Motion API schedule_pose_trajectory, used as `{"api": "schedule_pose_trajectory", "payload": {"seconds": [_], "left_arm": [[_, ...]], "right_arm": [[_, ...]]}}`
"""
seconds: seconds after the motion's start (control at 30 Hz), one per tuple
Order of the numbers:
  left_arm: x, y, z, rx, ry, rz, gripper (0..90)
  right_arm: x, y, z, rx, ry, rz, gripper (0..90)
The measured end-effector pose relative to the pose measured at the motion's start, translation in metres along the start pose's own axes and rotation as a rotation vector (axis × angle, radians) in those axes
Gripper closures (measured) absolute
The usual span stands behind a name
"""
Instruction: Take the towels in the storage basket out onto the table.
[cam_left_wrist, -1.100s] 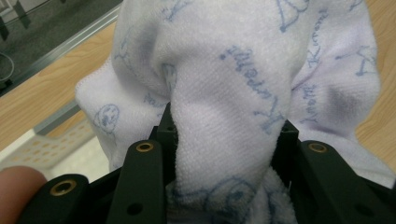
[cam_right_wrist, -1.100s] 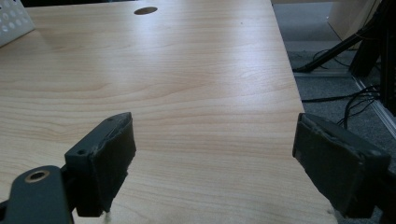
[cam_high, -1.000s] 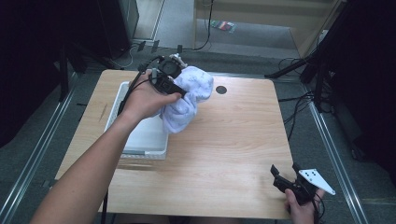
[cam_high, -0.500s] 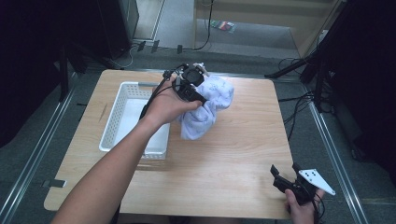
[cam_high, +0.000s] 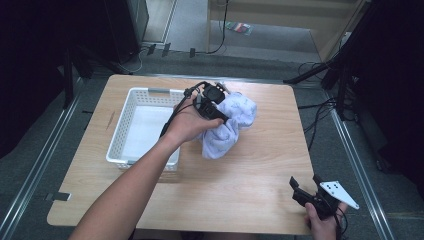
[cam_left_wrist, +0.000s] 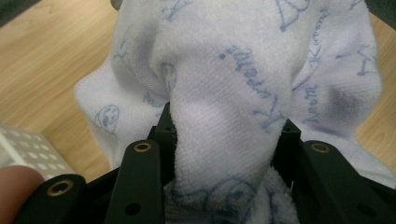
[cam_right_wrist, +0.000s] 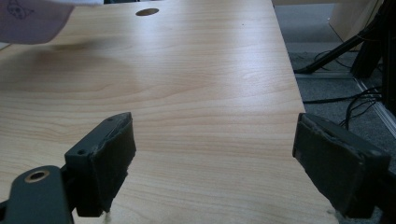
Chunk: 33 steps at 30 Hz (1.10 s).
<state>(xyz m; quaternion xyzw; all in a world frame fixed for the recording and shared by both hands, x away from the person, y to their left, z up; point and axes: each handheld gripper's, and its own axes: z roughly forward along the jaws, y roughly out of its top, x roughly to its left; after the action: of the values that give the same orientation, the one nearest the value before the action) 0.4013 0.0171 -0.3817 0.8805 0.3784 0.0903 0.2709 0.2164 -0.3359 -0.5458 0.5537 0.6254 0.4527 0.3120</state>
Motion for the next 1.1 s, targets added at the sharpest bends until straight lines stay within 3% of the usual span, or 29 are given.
{"api": "schedule_pose_trajectory", "payload": {"seconds": [0.23,0.37,0.5,0.6,0.77,0.9,1.1], "left_arm": [[-0.001,-0.013,0.026,0.008,-0.035,-0.026,57.6],[-0.001,-0.021,0.039,0.013,-0.025,-0.03,55.4],[0.001,-0.03,0.054,0.023,-0.03,-0.043,50.9],[0.0,-0.036,0.063,0.037,-0.017,-0.062,41.5],[0.002,-0.039,0.06,0.001,-0.084,-0.108,10.2],[0.002,-0.039,0.052,-0.018,-0.076,-0.102,0.6],[0.004,-0.043,0.036,-0.071,-0.078,-0.11,0.0]], "right_arm": [[0.0,0.0,0.0,0.001,0.0,0.0,13.2],[0.0,0.0,0.0,0.001,0.0,0.0,13.2],[0.0,0.0,0.0,0.0,0.001,-0.001,13.2],[0.0,0.0,0.0,0.0,0.001,0.0,13.2],[0.0,0.0,0.0,0.0,0.001,0.0,13.2],[0.0,0.0,0.0,0.0,0.001,-0.001,13.2],[0.0,0.0,0.0,0.0,0.001,-0.001,13.2]]}}
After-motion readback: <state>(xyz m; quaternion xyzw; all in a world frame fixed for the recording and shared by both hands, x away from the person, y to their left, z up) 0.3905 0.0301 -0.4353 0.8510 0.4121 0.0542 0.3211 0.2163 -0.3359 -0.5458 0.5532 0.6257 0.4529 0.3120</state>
